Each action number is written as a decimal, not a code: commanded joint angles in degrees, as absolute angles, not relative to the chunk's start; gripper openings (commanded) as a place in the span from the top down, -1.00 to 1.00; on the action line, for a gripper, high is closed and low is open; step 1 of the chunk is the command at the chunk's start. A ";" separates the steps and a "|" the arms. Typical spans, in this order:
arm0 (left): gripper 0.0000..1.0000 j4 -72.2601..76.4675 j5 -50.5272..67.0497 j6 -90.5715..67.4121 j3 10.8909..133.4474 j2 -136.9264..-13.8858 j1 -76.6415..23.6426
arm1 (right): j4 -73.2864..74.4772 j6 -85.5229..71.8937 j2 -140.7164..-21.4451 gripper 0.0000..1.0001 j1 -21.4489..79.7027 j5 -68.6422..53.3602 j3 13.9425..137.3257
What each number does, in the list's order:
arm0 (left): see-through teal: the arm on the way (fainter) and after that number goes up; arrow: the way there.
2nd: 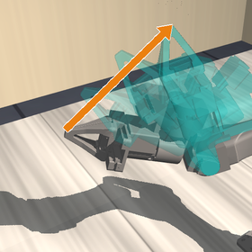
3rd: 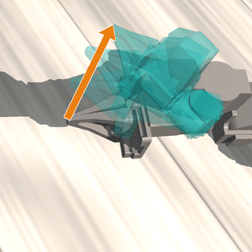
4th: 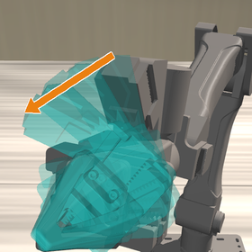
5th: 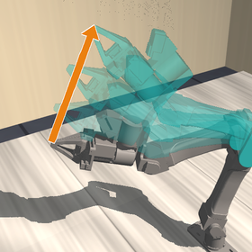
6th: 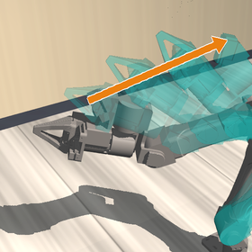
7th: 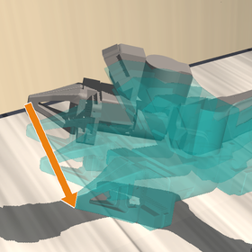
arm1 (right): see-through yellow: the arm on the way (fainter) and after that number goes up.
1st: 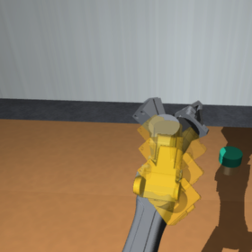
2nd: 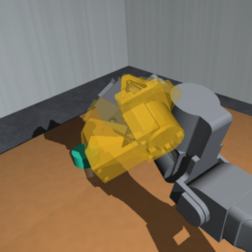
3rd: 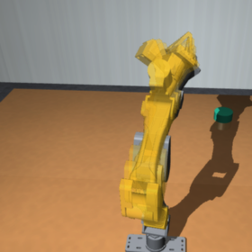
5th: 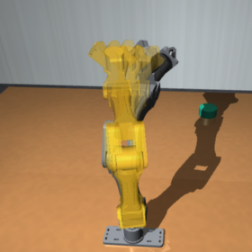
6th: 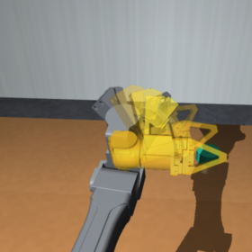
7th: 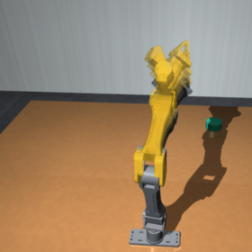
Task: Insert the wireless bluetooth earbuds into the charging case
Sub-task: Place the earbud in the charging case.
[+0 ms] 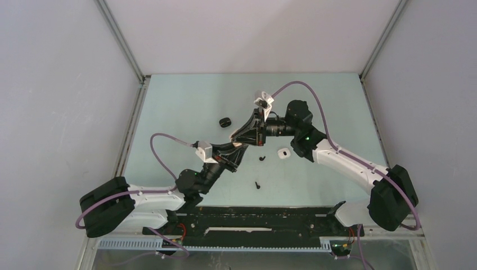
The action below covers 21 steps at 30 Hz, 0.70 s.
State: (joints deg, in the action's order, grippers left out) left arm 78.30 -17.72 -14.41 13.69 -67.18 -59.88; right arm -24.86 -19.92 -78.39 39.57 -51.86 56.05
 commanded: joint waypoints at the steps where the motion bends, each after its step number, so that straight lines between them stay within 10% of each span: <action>1: 1.00 84.07 -16.90 -11.71 13.51 -66.07 -59.94 | -24.34 -19.89 -79.22 1.00 40.13 -52.80 56.91; 21: 0.99 91.02 -14.45 -10.87 11.51 -67.33 -60.03 | -24.68 -20.00 -79.63 0.86 40.08 -54.66 56.86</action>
